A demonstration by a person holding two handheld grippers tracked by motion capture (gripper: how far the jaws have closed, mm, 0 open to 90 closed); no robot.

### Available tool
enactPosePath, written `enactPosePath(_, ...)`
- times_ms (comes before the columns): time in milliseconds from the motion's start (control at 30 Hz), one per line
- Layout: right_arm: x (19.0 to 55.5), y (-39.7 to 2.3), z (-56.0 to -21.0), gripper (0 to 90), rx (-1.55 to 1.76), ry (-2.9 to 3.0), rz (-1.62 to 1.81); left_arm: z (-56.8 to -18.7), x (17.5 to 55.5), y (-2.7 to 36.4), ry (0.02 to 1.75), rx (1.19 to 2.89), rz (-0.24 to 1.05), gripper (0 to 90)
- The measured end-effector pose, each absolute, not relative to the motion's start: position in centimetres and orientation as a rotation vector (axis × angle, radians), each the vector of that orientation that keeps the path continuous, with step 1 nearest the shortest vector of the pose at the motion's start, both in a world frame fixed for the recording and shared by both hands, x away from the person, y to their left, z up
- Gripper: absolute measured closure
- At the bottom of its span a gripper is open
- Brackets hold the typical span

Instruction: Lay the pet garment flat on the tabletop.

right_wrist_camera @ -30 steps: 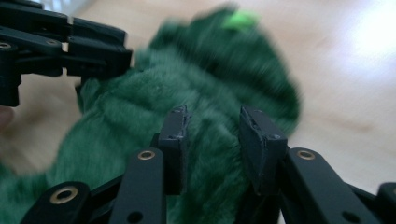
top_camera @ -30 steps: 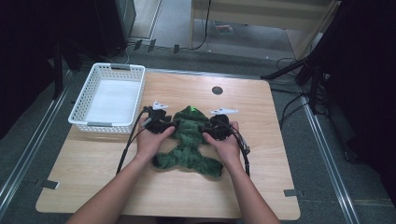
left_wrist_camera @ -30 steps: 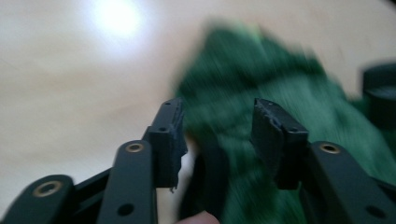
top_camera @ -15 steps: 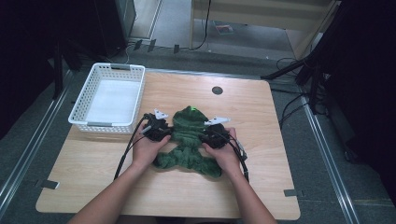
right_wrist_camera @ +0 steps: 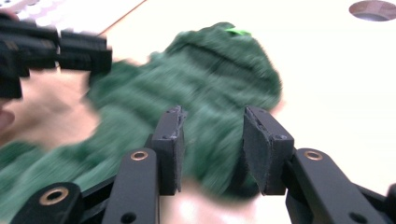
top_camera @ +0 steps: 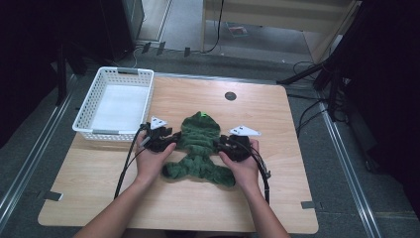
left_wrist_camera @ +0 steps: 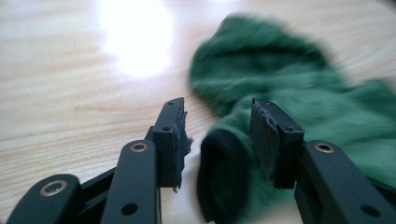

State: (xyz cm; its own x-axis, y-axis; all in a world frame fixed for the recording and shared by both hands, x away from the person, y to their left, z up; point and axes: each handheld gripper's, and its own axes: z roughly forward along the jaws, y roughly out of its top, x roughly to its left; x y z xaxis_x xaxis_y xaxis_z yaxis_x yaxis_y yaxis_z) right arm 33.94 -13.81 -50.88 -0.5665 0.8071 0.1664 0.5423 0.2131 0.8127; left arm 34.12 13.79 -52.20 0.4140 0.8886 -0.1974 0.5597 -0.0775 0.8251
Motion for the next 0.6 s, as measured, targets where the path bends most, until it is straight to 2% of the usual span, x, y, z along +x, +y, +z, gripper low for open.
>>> enactPosePath(133, 31.3, -13.9, -51.5, 56.4, 1.278, 2.282, 1.228, -51.8, 31.0, 12.8, 1.158, 1.818, 0.410, 54.0)
enactPosePath(200, 30.8, -13.7, -52.2, 54.8, 1.303, 2.324, 1.202, -52.3, 30.3, 12.0, 1.160, 1.870, 0.340, 51.0)
enactPosePath(300, 30.1, -12.8, -52.9, 55.7, 1.280, 2.352, 1.158, -53.1, 29.4, 10.9, 1.175, 1.956, 0.334, 51.3)
enactPosePath(400, 29.3, -12.0, -53.3, 60.3, 1.220, 2.363, 1.110, -53.6, 28.6, 10.8, 1.186, 1.984, 0.356, 55.8)
enactPosePath(533, 28.9, -12.1, -53.9, 71.3, 1.186, 2.364, 1.029, -54.2, 28.2, 11.7, 1.203, 2.016, 0.326, 70.2)
enactPosePath(600, 28.8, -12.5, -54.0, 73.6, 1.170, 2.357, 1.010, -54.2, 28.1, 12.2, 1.211, 2.007, 0.321, 71.9)
